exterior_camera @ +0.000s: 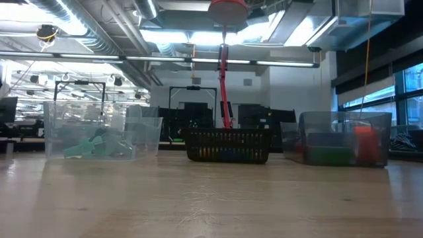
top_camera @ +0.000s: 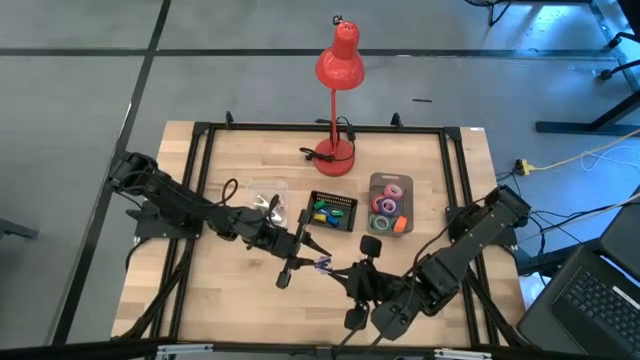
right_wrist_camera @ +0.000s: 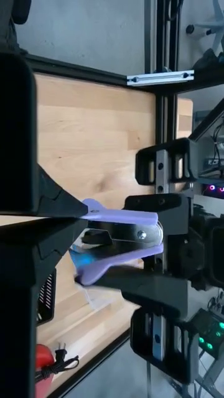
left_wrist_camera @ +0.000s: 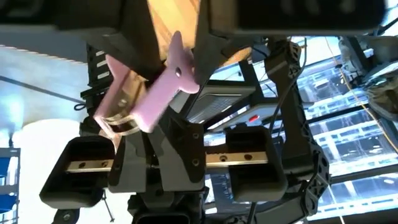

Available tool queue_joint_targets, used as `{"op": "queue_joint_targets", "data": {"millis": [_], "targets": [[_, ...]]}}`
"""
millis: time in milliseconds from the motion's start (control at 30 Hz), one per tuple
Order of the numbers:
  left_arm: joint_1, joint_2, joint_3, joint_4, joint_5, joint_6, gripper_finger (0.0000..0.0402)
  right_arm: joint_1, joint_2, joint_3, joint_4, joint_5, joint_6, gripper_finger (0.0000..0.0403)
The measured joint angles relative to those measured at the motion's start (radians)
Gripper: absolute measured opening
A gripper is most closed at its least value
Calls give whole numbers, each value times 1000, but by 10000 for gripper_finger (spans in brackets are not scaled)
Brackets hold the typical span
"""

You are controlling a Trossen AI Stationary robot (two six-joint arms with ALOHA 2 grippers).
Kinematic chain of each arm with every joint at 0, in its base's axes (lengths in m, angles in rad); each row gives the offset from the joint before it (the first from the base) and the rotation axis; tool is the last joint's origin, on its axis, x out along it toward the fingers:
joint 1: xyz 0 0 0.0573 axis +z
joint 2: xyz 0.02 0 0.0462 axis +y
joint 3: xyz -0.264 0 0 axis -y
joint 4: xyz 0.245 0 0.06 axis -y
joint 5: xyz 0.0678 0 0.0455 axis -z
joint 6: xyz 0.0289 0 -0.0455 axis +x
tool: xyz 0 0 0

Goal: Pick and place Stapler, Stapler remover, tape
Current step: Put the purple staple remover into the transparent bin

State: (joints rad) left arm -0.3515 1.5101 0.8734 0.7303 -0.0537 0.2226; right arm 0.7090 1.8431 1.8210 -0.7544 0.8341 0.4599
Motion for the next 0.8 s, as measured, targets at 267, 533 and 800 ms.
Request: {"op": "queue_joint_targets", "data": {"millis": [267, 533, 800], "targets": [[0, 0, 0, -7, 7, 0, 27, -1, 0, 0, 4, 7, 1, 0], [1, -12, -2, -49, -24, 18, 27, 0, -8, 0, -102, -53, 139, 32], [-3, -154, -2, -299, -109, 26, 27, 46, -18, -5, -673, -260, 842, 72]]}}
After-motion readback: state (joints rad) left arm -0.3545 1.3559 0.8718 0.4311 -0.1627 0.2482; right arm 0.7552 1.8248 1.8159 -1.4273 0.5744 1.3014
